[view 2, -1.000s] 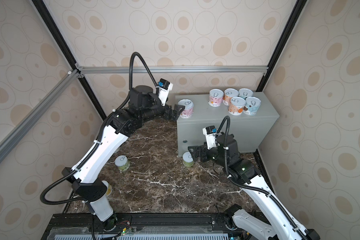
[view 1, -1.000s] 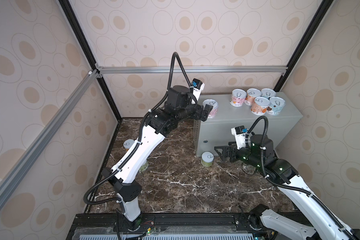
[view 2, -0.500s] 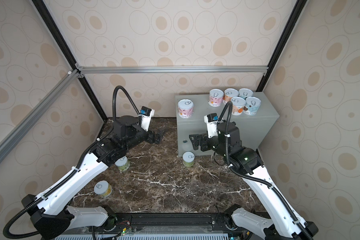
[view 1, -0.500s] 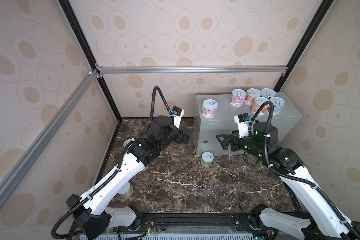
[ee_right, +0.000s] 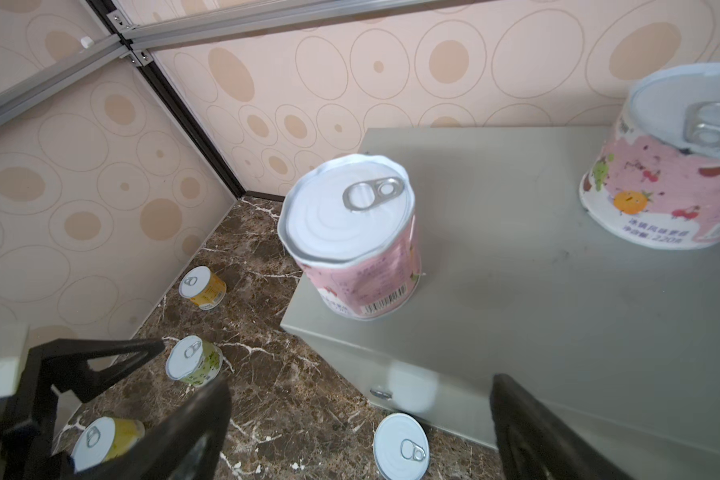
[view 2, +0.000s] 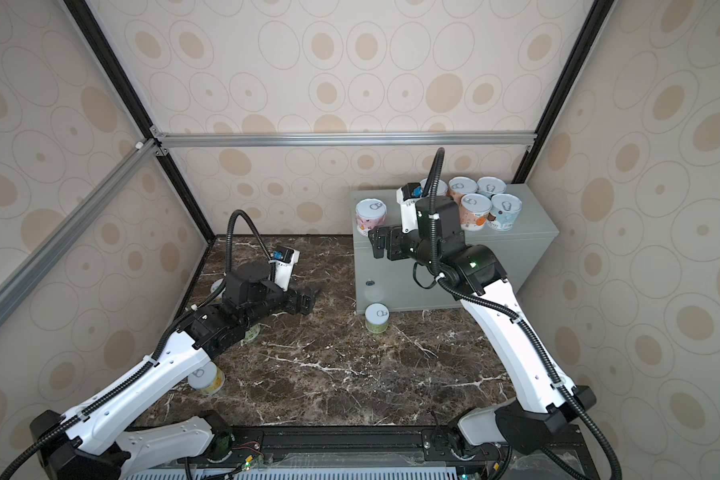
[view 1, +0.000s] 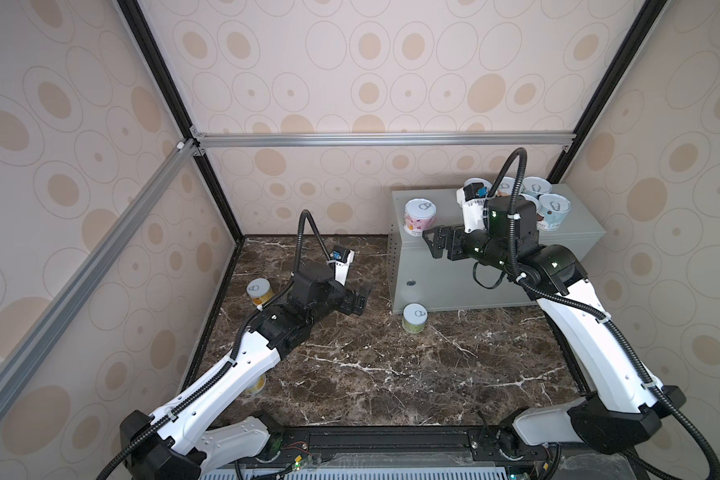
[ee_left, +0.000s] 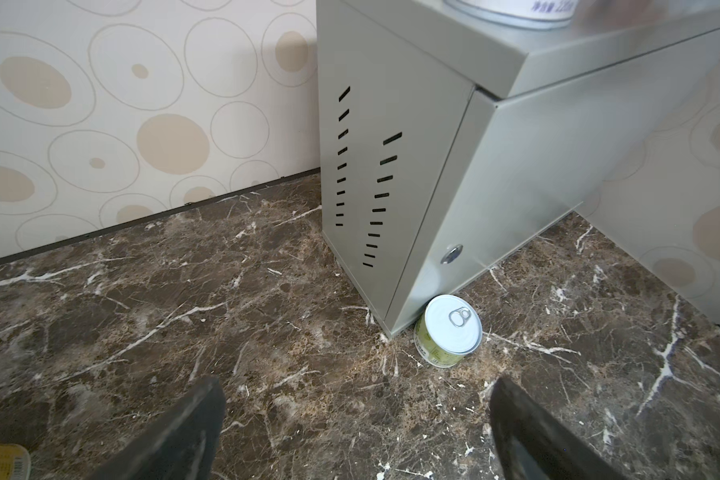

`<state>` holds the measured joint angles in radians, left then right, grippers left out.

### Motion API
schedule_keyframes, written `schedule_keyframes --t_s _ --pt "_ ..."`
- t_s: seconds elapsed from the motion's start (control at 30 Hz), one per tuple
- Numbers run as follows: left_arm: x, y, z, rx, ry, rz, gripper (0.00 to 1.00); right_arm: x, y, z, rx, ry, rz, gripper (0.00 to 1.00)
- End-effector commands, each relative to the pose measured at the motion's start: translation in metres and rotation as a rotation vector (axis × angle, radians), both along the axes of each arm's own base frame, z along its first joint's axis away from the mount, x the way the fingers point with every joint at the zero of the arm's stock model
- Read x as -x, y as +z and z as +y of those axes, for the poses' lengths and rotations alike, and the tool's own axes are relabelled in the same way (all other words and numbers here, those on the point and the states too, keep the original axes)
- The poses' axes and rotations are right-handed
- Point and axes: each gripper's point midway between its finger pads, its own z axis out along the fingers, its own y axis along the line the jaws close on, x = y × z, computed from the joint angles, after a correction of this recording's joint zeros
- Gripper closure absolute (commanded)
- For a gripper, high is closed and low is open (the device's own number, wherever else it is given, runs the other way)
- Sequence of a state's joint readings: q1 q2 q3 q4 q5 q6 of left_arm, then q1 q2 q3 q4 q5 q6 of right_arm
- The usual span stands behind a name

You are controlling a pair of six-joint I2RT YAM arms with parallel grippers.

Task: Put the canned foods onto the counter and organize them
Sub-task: 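Raise the right gripper and grasp the pink can while the left draws back, then carry the pink can with the right gripper toward the grouped cans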

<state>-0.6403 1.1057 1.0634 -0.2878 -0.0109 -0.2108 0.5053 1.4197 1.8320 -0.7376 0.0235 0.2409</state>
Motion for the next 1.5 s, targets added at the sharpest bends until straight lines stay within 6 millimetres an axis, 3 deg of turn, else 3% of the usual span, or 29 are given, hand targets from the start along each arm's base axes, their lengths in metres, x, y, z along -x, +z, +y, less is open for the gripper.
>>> schedule_keyframes --t_s 0.0,0.17,0.37,0.83,1.17,1.47 --pt "0.004 0.014 0.002 0.049 -0.005 -0.037 0.01 -0.005 0.008 0.003 0.034 -0.011 0.005 0.01" --pt "0.001 0.002 0.005 0.032 0.020 -0.038 0.01 -0.017 0.013 0.013 0.088 -0.009 0.026 0.01" --pt "0.002 0.000 0.001 0.047 -0.001 -0.029 0.01 -0.027 0.021 0.025 0.178 -0.028 0.005 0.01" --pt "0.003 -0.002 0.000 0.044 -0.010 -0.025 0.01 -0.057 0.004 0.046 0.214 -0.033 0.022 0.01" --pt "0.003 -0.003 -0.002 0.043 -0.020 -0.025 0.01 -0.067 -0.002 0.048 0.238 -0.051 0.018 0.16" --pt "0.003 -0.004 -0.003 0.045 -0.022 -0.021 0.01 -0.067 0.001 0.038 0.274 -0.081 0.003 0.32"
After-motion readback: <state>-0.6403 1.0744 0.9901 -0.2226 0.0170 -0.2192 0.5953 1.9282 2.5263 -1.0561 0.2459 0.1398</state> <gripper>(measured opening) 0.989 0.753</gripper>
